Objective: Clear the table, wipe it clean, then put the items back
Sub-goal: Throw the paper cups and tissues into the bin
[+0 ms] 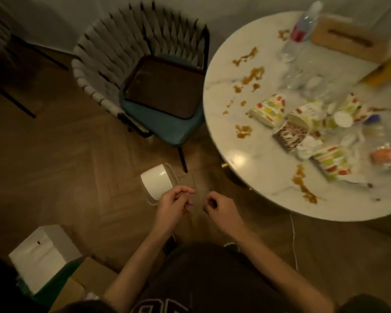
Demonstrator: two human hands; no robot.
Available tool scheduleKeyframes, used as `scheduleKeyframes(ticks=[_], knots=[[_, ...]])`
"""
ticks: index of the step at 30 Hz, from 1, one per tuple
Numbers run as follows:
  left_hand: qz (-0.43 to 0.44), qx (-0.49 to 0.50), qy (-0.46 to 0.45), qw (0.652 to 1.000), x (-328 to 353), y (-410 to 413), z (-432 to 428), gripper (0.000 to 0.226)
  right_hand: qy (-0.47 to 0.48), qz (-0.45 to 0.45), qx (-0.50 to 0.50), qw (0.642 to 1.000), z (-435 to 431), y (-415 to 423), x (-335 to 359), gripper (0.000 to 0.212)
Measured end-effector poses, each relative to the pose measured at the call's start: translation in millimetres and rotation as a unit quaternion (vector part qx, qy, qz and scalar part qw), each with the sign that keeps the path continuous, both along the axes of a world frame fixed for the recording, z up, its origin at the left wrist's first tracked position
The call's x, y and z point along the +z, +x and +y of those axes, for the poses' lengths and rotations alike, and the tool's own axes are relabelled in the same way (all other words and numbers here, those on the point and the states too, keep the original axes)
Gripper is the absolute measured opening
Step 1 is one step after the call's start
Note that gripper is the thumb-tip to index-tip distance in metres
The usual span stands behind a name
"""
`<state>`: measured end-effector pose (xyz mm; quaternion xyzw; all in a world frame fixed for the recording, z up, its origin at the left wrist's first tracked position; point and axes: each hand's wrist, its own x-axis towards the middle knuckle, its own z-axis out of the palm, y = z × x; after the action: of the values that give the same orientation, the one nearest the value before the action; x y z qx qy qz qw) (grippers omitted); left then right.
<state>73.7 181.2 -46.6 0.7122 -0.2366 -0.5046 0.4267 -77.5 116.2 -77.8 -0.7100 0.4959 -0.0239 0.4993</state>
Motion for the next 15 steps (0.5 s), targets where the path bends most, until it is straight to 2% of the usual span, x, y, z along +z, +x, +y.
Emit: scheduleKeyframes(ticks=[5,10,15], knots=[[-0.011,-0.050,-0.050,0.997,42.4,-67.1,-19.2,0.024,-0.017,-0.025,-0.061,0.998,-16.2,-77.8,47.2,0.005],[-0.028,-0.136,-0.048,0.989,58.7,-119.2,-40.3,0.024,-0.013,-0.038,-0.156,0.987,-32.1,-142.4,64.3,0.005],[-0.052,-0.199,-0.048,0.977,59.5,-135.2,-70.2,0.022,-0.006,-0.036,-0.240,0.970,-49.7,-185.6,69.1,0.006]])
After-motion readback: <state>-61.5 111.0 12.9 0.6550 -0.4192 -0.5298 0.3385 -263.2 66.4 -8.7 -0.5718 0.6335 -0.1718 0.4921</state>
